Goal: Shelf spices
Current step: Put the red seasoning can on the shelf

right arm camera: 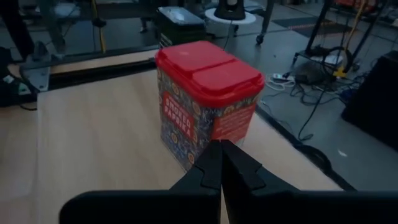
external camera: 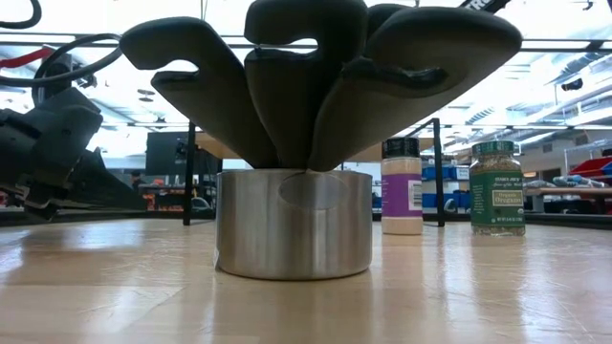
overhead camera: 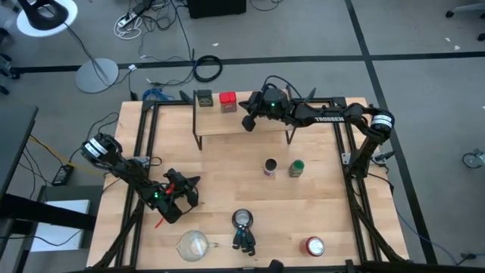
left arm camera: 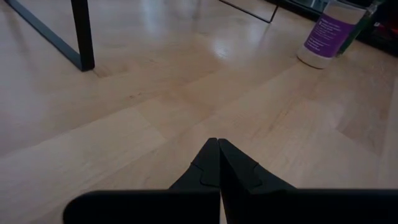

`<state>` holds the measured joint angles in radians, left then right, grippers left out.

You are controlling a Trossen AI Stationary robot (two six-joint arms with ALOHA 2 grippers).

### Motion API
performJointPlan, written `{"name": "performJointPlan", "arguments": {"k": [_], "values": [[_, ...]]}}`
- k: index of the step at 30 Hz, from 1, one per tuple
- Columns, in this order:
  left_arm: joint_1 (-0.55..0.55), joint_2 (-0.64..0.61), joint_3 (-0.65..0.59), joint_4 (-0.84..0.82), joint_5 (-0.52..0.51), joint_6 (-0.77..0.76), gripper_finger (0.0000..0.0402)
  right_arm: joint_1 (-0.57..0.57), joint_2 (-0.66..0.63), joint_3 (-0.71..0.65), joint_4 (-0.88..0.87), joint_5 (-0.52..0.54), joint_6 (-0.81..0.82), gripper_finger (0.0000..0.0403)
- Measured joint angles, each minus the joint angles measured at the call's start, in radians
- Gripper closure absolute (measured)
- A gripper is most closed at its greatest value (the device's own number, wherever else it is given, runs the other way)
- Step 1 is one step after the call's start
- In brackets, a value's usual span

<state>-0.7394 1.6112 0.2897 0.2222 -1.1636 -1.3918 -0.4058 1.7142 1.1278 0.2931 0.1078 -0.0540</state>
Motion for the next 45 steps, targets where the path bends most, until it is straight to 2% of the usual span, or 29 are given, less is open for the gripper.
{"name": "performJointPlan", "arguments": {"k": [10,18,28,35,38,45], "values": [[0.0,0.0,0.0,-0.005,-0.015,0.0,0.0401,-0.013,0.007,0.0,-0.007,-0.007,0.023,0.0403],[0.0,0.0,0.0,-0.005,-0.015,0.0,0.0401,0.017,-0.001,0.003,0.021,0.089,-0.002,0.0403],[0.0,0.0,0.0,-0.006,-0.014,0.0,0.0401,0.107,-0.117,0.241,-0.172,0.119,-0.167,0.0402],[0.0,0.0,0.0,-0.008,-0.009,0.0,0.0401,0.233,-0.257,0.418,-0.447,0.116,-0.314,0.0399],[0.0,0.0,0.0,-0.009,-0.009,0.0,0.0401,0.304,-0.35,0.454,-0.538,0.181,-0.382,0.0401],[0.0,0.0,0.0,-0.011,-0.009,0.0,0.0401,0.464,-0.577,0.456,-0.739,0.458,-0.391,0.0401]]}}
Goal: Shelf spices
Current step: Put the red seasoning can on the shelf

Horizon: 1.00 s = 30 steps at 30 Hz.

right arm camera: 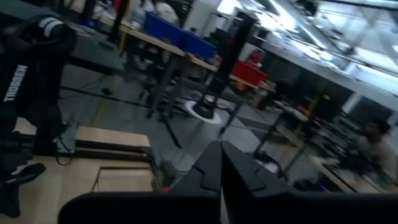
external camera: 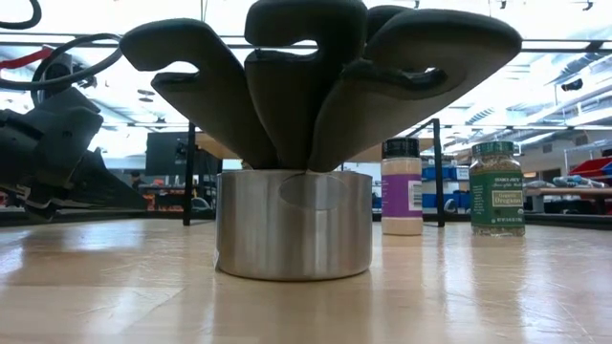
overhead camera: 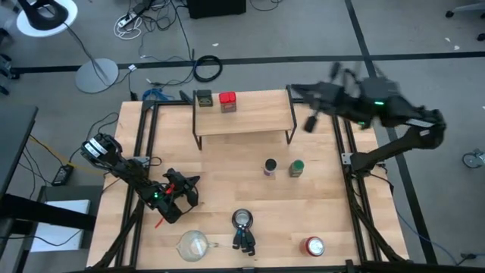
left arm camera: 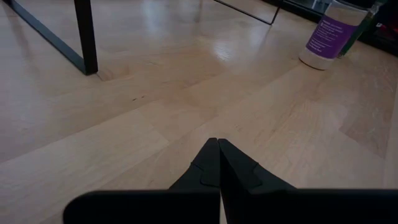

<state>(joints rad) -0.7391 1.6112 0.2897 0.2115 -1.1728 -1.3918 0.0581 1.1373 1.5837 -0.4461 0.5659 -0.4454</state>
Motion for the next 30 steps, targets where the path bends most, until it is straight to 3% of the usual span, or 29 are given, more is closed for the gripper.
{"name": "performJointPlan", "arguments": {"k": [5,8,12,16,22,26,30], "values": [[0.0,0.0,0.0,-0.001,-0.002,0.0,0.0401,0.077,-0.111,-0.088,-0.097,0.154,0.092,0.0402],[0.0,0.0,0.0,-0.001,-0.003,0.0,0.0401,0.084,-0.16,-0.211,-0.087,0.165,0.14,0.0402],[0.0,0.0,0.0,0.0,-0.003,0.0,0.0401,0.077,-0.212,-0.43,0.061,0.15,0.156,0.0402],[0.0,0.0,0.0,-0.001,-0.003,0.0,0.0401,0.016,-0.238,-0.668,0.349,0.007,0.161,0.0402],[0.0,0.0,0.0,0.001,-0.003,0.0,0.04,-0.169,-0.172,-0.936,0.787,-0.34,0.301,0.0403],[0.0,0.0,0.0,0.002,-0.004,0.0,0.0399,-0.273,-0.043,-0.984,0.983,-0.509,0.412,0.0403],[0.0,0.0,0.0,0.002,-0.004,0.0,0.0399,-0.321,0.128,-0.938,1.119,-0.617,0.453,0.0403]]}}
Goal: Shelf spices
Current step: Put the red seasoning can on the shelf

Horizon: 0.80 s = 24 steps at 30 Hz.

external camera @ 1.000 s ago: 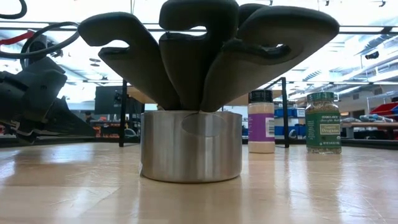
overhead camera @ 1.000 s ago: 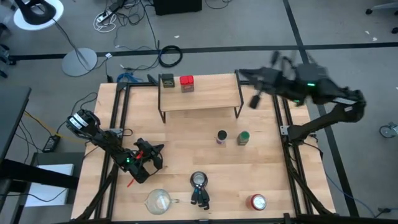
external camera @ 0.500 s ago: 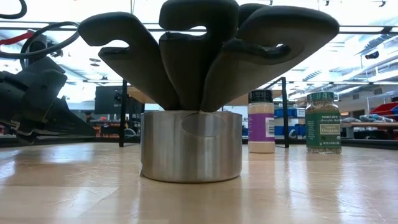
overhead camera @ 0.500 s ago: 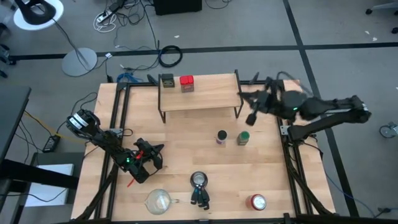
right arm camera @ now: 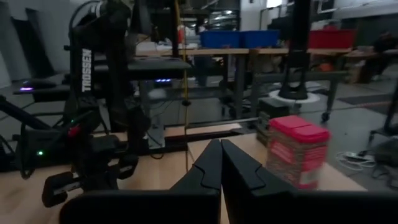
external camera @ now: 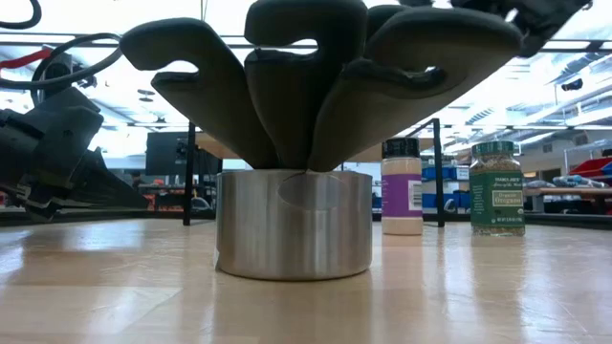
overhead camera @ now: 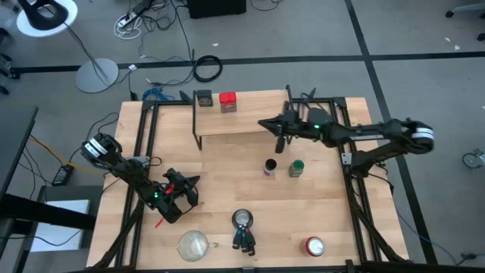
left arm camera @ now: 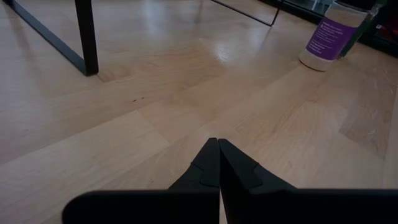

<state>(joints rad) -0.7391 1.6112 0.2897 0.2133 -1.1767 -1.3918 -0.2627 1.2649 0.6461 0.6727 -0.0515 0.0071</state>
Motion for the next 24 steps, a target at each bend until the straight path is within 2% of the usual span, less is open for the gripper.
{"name": "performJointPlan", "arguments": {"k": [6,11,18,24], "values": [[0.0,0.0,0.0,-0.002,0.0,0.0,0.0399,-0.013,0.232,0.181,0.037,-0.013,0.0,0.0403],[0.0,0.0,0.0,-0.002,0.01,0.0,0.0398,-0.043,0.363,0.311,0.034,-0.024,-0.007,0.0403],[0.0,0.0,0.0,-0.006,0.019,0.004,0.0398,-0.085,0.513,0.396,-0.003,-0.033,-0.007,0.0403],[0.0,0.0,0.0,-0.007,0.023,0.023,0.0398,-0.088,0.58,0.425,-0.003,-0.036,-0.008,0.0403]]}}
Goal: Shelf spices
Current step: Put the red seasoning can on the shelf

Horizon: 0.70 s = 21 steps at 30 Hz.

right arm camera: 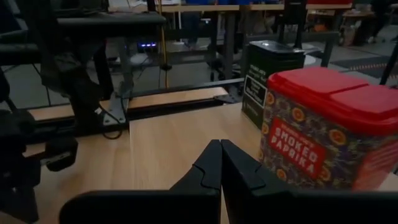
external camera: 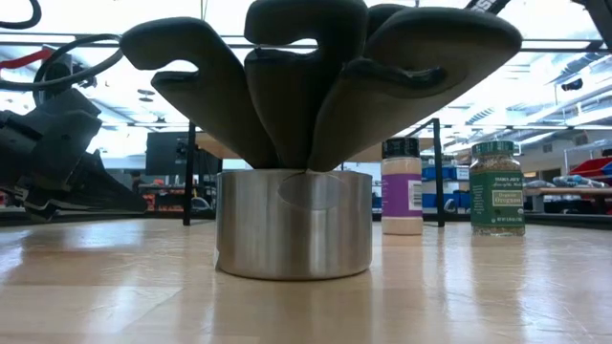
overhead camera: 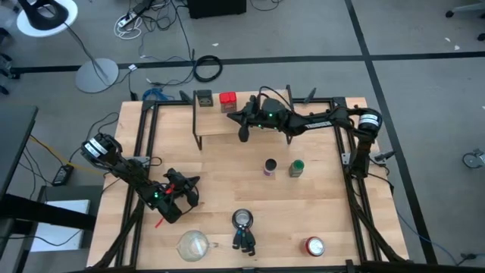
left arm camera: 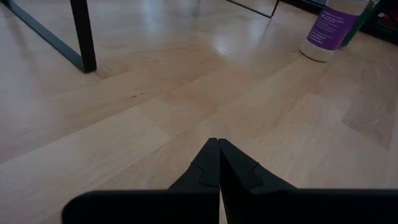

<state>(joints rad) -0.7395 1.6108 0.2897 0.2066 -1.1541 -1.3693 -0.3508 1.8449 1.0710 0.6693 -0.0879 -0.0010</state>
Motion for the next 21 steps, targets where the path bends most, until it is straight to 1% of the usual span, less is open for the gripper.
{"name": "performJointPlan", "arguments": {"k": [3,7,9,17,21], "values": [[0.0,0.0,0.0,-0.005,0.0,0.0,0.0398,0.0,0.02,0.025,-0.012,0.013,-0.005,0.0403],[0.0,0.0,0.0,-0.008,0.0,0.0,0.0398,0.0,0.021,0.064,-0.098,0.091,-0.052,0.0403],[0.0,0.0,0.0,-0.009,0.0,0.0,0.0398,0.001,0.021,0.072,-0.122,0.114,-0.061,0.0403],[0.0,0.0,0.0,-0.01,0.0,0.0,0.0398,0.002,0.02,0.09,-0.133,0.173,-0.072,0.0403],[0.0,0.0,0.0,-0.01,0.0,0.0,0.0398,0.001,0.02,0.09,-0.135,0.185,-0.075,0.0403]]}}
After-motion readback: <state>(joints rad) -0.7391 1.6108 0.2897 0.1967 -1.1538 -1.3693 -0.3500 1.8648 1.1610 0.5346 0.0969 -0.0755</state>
